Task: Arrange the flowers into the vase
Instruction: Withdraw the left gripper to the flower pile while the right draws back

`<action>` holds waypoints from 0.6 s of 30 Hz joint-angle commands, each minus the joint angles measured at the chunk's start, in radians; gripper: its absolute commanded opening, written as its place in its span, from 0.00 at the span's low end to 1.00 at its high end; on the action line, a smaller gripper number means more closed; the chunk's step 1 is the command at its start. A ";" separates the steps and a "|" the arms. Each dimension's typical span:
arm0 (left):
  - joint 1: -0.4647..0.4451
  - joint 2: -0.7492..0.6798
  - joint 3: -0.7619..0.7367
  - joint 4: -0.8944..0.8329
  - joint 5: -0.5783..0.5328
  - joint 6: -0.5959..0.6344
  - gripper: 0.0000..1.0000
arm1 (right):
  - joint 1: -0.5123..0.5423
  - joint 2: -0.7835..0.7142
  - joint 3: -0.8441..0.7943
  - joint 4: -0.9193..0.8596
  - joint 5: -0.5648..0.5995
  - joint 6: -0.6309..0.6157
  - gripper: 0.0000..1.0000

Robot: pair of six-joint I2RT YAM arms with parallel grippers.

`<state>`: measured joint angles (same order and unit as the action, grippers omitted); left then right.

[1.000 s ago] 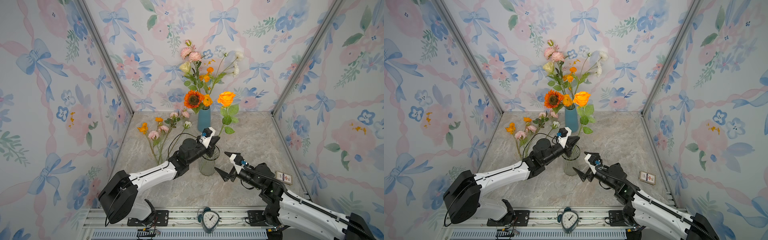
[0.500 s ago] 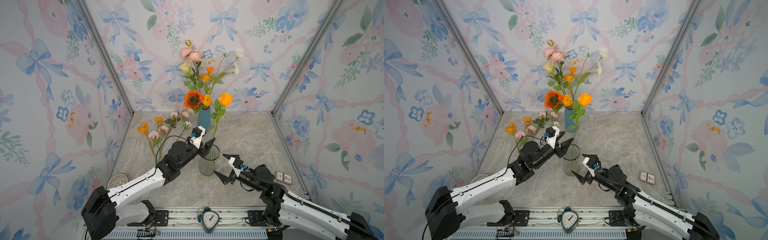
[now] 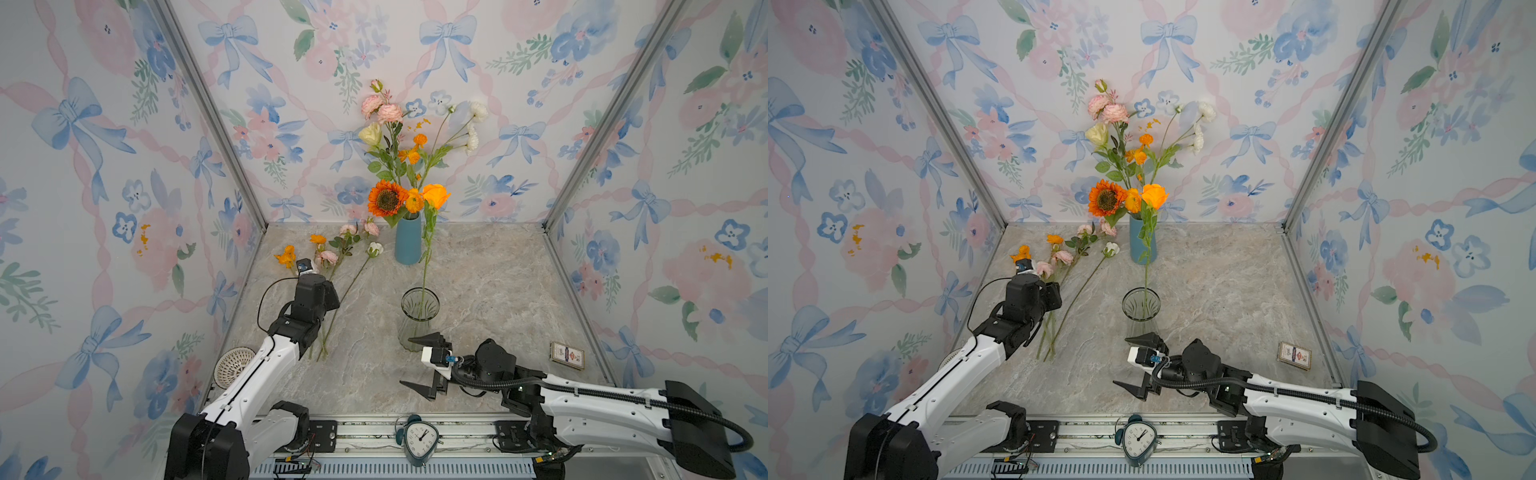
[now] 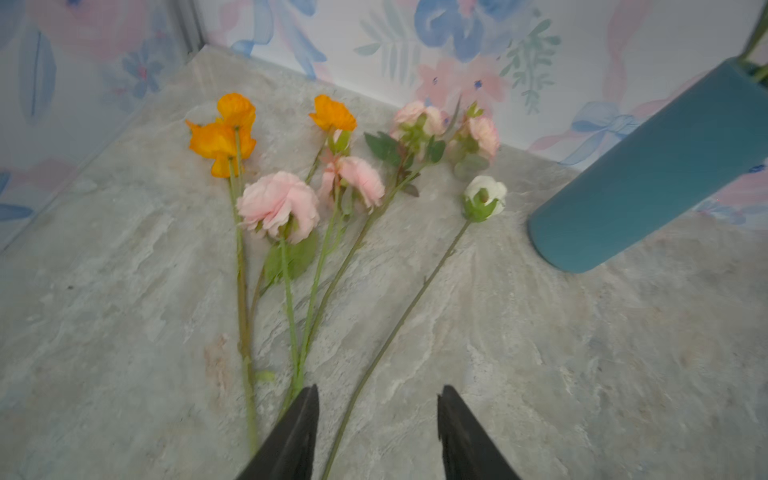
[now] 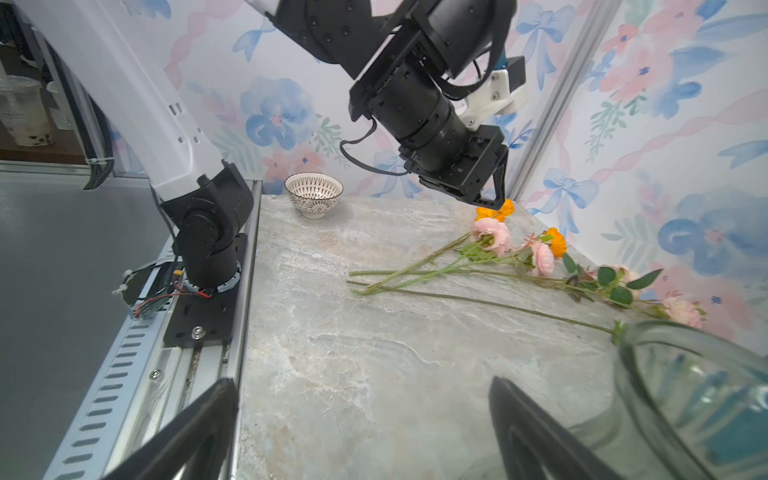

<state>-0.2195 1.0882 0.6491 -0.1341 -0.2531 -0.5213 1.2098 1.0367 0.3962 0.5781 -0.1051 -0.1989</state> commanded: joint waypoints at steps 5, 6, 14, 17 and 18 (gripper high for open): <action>0.167 0.201 -0.009 -0.038 0.133 -0.034 0.40 | 0.165 0.236 0.042 0.236 0.443 -0.106 0.97; 0.180 0.221 -0.002 -0.032 0.148 -0.033 0.38 | 0.184 0.269 0.043 0.278 0.479 -0.121 0.97; 0.224 0.368 0.102 -0.025 0.121 -0.023 0.32 | 0.203 0.391 0.124 0.255 0.370 -0.015 0.97; 0.229 0.407 0.125 -0.017 0.101 -0.023 0.30 | 0.202 0.430 0.146 0.258 0.340 0.004 0.97; 0.230 0.423 0.132 -0.017 0.097 -0.022 0.30 | 0.203 0.437 0.150 0.256 0.333 0.007 0.97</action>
<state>0.0017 1.4780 0.7570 -0.1528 -0.1375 -0.5510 1.4036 1.4487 0.5171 0.8066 0.2604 -0.2337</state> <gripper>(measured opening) 0.299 0.969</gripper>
